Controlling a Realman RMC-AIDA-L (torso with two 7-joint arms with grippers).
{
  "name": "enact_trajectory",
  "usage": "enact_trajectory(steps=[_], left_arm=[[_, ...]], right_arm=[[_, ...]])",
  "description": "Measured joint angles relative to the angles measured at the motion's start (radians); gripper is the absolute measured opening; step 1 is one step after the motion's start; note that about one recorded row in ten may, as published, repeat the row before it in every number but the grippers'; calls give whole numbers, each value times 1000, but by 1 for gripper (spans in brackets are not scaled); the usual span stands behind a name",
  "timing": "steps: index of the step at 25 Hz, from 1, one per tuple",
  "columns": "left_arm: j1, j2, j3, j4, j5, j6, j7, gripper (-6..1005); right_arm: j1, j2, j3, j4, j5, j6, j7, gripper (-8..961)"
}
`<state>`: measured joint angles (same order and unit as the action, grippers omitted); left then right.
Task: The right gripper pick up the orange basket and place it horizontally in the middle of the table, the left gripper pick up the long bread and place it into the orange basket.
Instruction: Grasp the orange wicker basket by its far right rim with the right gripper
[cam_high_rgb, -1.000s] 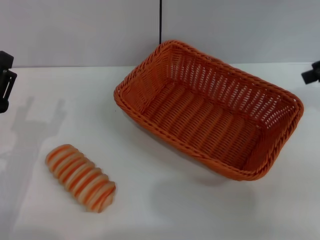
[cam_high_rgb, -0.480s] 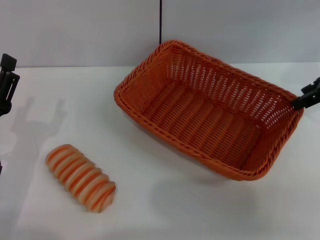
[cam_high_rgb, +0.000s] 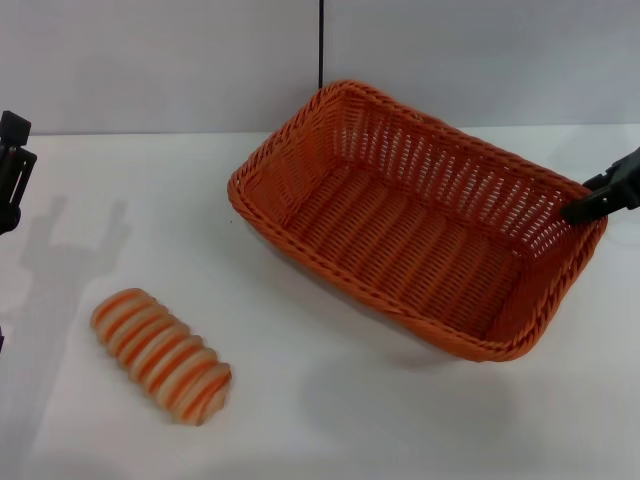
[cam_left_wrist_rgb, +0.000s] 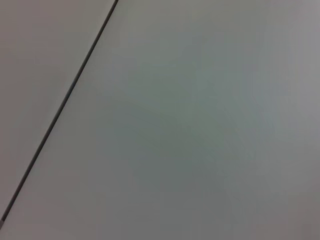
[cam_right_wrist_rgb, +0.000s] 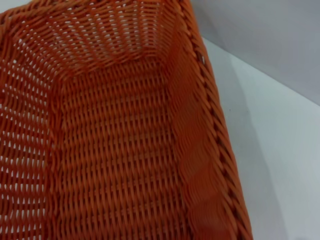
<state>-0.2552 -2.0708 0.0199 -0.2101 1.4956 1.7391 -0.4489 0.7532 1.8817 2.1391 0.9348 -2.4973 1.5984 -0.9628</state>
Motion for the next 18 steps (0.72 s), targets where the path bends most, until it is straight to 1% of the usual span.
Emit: enact_trajectory(steps=[6, 10, 15, 18], left_arm=[[2, 1, 0, 0, 0, 0, 0, 843], [2, 1, 0, 0, 0, -6, -1, 843], [3, 2, 0, 0, 0, -17, -1, 844], [7, 2, 0, 0, 0, -17, -1, 844]], right_arm=[[1, 5, 3, -39, 4, -31, -9, 459], [-5, 18, 14, -38, 10, -56, -25, 452], [-14, 26, 25, -36, 34, -62, -51, 334], [-21, 26, 29, -36, 60, -56, -63, 264]])
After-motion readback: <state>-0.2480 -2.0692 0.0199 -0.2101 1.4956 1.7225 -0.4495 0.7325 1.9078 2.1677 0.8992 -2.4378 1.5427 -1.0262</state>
